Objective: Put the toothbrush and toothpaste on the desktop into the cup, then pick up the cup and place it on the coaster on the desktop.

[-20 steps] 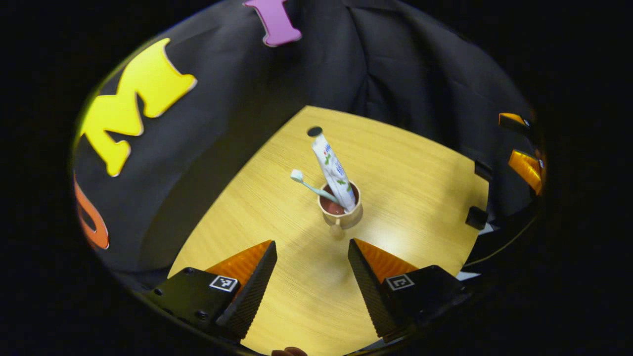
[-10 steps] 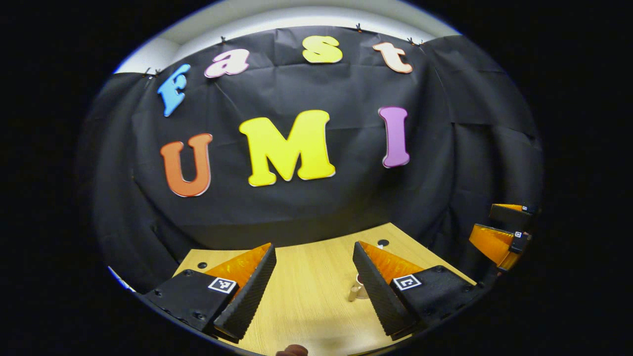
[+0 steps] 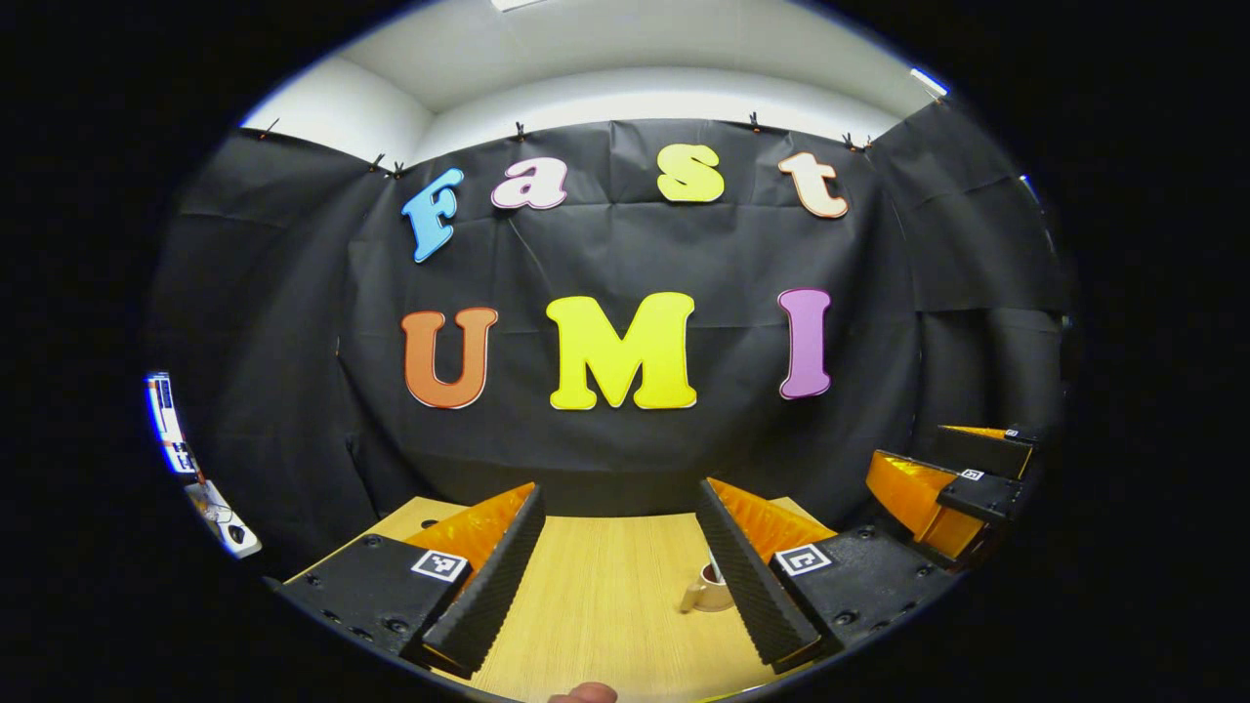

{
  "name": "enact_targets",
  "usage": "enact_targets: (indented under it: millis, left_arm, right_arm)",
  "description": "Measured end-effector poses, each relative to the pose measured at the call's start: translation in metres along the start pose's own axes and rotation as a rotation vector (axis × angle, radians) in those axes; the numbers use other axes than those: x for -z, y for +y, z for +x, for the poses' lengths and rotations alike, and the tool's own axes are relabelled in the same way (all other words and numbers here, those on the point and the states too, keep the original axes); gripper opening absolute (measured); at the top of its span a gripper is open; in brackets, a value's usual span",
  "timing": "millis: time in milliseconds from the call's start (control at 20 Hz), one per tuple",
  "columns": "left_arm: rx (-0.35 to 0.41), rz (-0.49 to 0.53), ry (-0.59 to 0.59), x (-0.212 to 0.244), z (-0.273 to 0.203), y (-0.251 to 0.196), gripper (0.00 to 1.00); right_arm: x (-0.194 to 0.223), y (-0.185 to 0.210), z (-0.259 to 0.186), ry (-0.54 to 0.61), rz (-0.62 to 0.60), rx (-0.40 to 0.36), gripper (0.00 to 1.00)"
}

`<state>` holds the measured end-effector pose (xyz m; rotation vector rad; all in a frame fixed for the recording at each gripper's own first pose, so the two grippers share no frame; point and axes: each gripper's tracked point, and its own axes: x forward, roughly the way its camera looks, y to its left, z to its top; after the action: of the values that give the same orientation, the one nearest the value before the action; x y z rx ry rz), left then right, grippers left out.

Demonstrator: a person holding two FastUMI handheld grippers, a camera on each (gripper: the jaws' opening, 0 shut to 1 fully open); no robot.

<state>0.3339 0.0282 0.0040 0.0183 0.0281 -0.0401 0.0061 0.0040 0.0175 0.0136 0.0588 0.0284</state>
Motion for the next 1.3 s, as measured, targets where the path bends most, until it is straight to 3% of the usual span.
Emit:
enact_targets:
  millis: [50,150,200,250,450,500,650,750,900,1100,1250,1300]
  left_arm:
    - [-0.002,-0.003,0.005,0.001,0.0,0.0,0.95]
    - [-0.003,-0.021,0.007,0.002,-0.006,0.002,0.99]
    - [-0.004,-0.024,0.009,0.003,-0.007,0.004,0.95]
    - [-0.008,-0.022,0.008,0.002,-0.007,0.008,0.99]
    - [-0.014,-0.033,-0.002,-0.001,-0.009,0.011,0.99]
    - [-0.015,-0.034,0.004,0.001,-0.011,0.011,0.95]
    - [-0.022,-0.038,-0.014,-0.002,-0.013,0.01,0.99]
    - [-0.022,-0.035,-0.024,-0.004,-0.015,0.009,0.95]
    - [-0.023,-0.039,-0.022,-0.003,-0.017,0.009,0.99]
    - [-0.025,-0.012,-0.008,0.0,-0.017,0.007,0.95]
    - [-0.025,-0.01,-0.01,-0.003,-0.019,0.007,0.99]
    - [-0.026,-0.011,-0.011,-0.005,-0.019,0.007,0.95]
  right_arm:
    - [0.001,0.001,-0.001,0.003,-0.002,0.0,0.94]
    - [0.0,0.003,-0.003,0.003,0.0,0.002,0.97]
    - [-0.002,0.004,-0.004,0.0,0.004,0.004,0.97]
    - [-0.003,0.005,-0.005,-0.003,0.008,0.005,0.97]
    - [-0.002,0.009,-0.011,-0.007,0.001,0.004,0.96]
    - [-0.002,0.009,-0.012,-0.007,0.0,0.003,0.96]
    - [-0.006,0.009,-0.014,-0.017,-0.008,0.005,0.97]
    - [-0.008,0.008,-0.015,-0.02,-0.015,0.006,0.97]
    - [-0.007,0.008,-0.015,-0.012,-0.019,0.009,0.96]
    - [-0.009,0.009,-0.015,-0.009,-0.02,0.01,0.95]
    - [-0.009,0.014,-0.013,-0.005,-0.018,0.001,0.95]
    - [-0.009,0.015,-0.012,-0.002,-0.02,-0.001,0.96]
